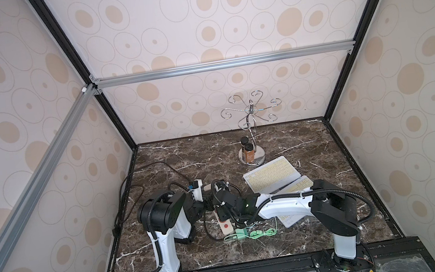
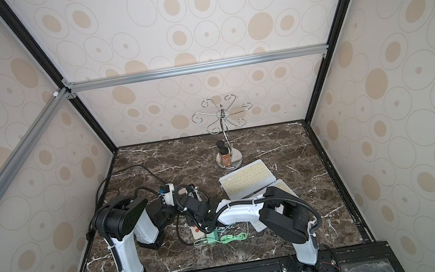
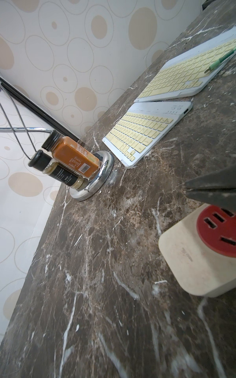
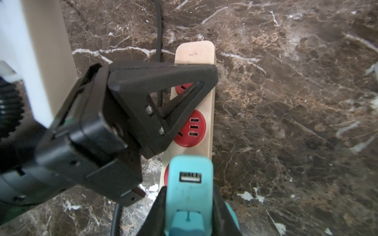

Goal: Unplug the wireless keyboard
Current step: Remove the plug from the socket.

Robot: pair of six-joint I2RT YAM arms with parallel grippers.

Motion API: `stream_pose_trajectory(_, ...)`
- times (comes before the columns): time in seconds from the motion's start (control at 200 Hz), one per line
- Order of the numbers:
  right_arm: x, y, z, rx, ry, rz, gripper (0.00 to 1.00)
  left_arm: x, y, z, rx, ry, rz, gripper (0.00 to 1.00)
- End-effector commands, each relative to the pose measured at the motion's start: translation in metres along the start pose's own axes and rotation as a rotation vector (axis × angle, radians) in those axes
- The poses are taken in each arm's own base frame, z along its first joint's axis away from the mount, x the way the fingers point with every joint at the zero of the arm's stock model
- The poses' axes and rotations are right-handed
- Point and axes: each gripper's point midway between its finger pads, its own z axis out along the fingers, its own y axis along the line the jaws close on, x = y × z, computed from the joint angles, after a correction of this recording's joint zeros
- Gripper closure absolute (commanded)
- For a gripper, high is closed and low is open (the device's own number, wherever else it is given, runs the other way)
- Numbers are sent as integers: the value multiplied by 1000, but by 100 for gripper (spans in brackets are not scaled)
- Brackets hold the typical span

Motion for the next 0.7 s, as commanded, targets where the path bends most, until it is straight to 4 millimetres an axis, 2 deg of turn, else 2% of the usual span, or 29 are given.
stream_pose_trajectory(0.0, -66, 92, -49, -390, -170, 105, 100, 113, 31, -31, -157, 392, -186, 100)
stream_pose_trajectory(0.155, -63, 87, -50, -195, -195, -10, 100, 114, 32, -31, -161, 392, -188, 100)
stream_pose_trajectory(0.235, -59, 87, -52, -154, -210, -46, 100, 114, 33, -31, -164, 393, -188, 100)
stream_pose_trajectory(0.35, -57, 86, -53, -198, -226, -20, 100, 114, 35, -33, -181, 392, -192, 100)
stream_pose_trajectory(0.46, -61, 89, -58, -376, -221, 75, 100, 112, 41, -36, -226, 379, -191, 100)
stream_pose_trajectory(0.51, -62, 85, -59, -396, -225, 106, 100, 110, 42, -38, -239, 375, -189, 100)
stream_pose_trajectory(0.695, -59, 73, -58, -151, -226, -29, 100, 111, 43, -39, -253, 379, -189, 100)
